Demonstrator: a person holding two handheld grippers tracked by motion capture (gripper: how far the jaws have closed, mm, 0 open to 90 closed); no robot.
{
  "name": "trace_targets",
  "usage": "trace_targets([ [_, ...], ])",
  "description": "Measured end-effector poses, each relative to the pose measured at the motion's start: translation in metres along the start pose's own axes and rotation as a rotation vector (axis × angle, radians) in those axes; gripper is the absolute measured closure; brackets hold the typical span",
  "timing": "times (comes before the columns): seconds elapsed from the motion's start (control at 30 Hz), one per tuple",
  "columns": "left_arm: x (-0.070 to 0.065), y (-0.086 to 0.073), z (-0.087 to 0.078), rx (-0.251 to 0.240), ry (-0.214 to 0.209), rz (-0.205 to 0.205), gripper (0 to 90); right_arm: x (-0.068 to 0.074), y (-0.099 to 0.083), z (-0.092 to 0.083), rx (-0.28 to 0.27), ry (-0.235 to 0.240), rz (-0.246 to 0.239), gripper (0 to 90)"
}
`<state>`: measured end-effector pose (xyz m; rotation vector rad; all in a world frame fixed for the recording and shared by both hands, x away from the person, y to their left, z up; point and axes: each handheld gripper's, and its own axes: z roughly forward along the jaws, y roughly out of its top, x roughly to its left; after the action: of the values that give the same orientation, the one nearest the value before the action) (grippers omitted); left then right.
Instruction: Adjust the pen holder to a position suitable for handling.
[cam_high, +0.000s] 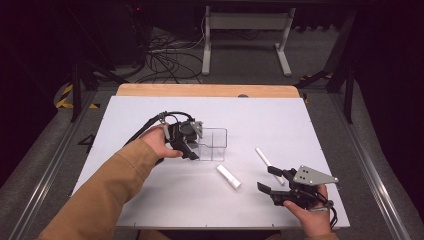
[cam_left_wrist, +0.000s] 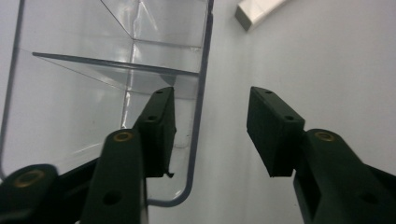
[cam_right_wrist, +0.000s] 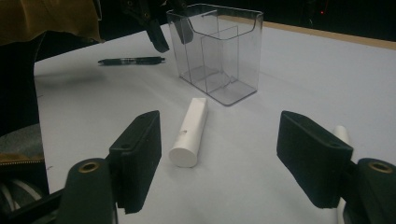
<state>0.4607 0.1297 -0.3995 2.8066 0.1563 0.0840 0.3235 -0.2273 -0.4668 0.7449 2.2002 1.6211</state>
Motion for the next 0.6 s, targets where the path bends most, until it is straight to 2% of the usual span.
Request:
trace_targets([
  [0.17, 0.003, -0.001, -0.004, -0.016, 0.026, -0.019, 50.2, 0.000, 0.000, 0.000, -0.004, 0.000, 0.000, 31.5],
  [0.33, 0.002, -0.004, -0.014, -0.061, 0.055, -0.053, 46.4, 0.000, 0.000, 0.000, 0.001, 0.000, 0.001, 31.3],
  [0.43, 0.000, -0.006, -0.026, -0.109, 0.082, -0.060, 43.0, -0.001, 0.000, 0.000, -0.001, -0.002, 0.003, 31.2],
  [0.47, -0.004, -0.008, -0.035, -0.153, 0.096, -0.080, 41.6, -0.001, 0.000, 0.000, 0.000, -0.001, 0.002, 31.1],
  [0.5, -0.004, -0.008, -0.035, -0.153, 0.096, -0.080, 40.5, -0.001, 0.000, 0.000, 0.000, -0.001, 0.002, 31.1],
  [0.6, -0.009, -0.013, -0.048, -0.225, 0.112, -0.112, 36.5, -0.001, 0.000, 0.001, 0.002, -0.003, 0.002, 30.7],
])
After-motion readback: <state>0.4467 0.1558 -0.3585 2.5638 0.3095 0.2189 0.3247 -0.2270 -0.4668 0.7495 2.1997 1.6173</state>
